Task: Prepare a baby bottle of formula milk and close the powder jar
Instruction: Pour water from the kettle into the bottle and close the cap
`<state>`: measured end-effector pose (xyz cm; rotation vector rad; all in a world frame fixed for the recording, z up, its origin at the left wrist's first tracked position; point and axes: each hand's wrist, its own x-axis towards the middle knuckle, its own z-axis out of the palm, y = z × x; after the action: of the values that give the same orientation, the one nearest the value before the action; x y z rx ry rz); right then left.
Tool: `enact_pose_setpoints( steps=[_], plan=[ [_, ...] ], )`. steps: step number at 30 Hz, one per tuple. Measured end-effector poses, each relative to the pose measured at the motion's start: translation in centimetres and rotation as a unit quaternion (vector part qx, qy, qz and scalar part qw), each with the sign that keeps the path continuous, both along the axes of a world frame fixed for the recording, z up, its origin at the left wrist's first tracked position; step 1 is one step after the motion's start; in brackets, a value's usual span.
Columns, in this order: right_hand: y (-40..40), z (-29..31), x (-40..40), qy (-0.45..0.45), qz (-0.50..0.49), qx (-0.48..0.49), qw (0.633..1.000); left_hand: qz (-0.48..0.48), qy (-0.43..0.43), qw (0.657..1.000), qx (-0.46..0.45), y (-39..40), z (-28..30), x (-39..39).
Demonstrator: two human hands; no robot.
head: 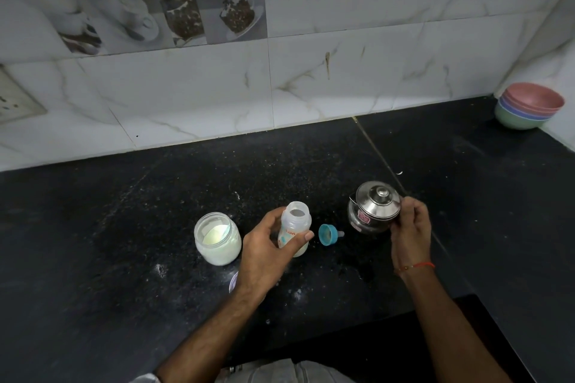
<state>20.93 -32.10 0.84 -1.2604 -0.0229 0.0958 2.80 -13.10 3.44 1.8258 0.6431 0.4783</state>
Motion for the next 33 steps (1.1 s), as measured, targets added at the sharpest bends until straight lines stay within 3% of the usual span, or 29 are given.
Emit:
enact_pose_setpoints(
  steps=[6, 11, 20, 33],
  plan=[
    [0.5, 7.4, -1.2, -0.076, 0.117, -0.022, 0.990, -0.012, -0.004, 1.000, 0.004, -0.3, 0.0, 0.2],
    [1.3, 10.5, -2.2, -0.151, 0.181, -0.116, 0.965, -0.023, -0.007, 1.000, 0.018, -0.3, 0.2, 0.2],
    [2.8, 13.4, -3.6, -0.292, 0.218, -0.327, 0.872, -0.026, -0.017, 1.000, 0.003, -0.6, 0.5, -0.3],
    [4.7, 15.3, -4.5, -0.385, 0.244, -0.445, 0.771, -0.022, -0.021, 1.000, 0.002, -0.1, 0.2, -0.7]
  ],
)
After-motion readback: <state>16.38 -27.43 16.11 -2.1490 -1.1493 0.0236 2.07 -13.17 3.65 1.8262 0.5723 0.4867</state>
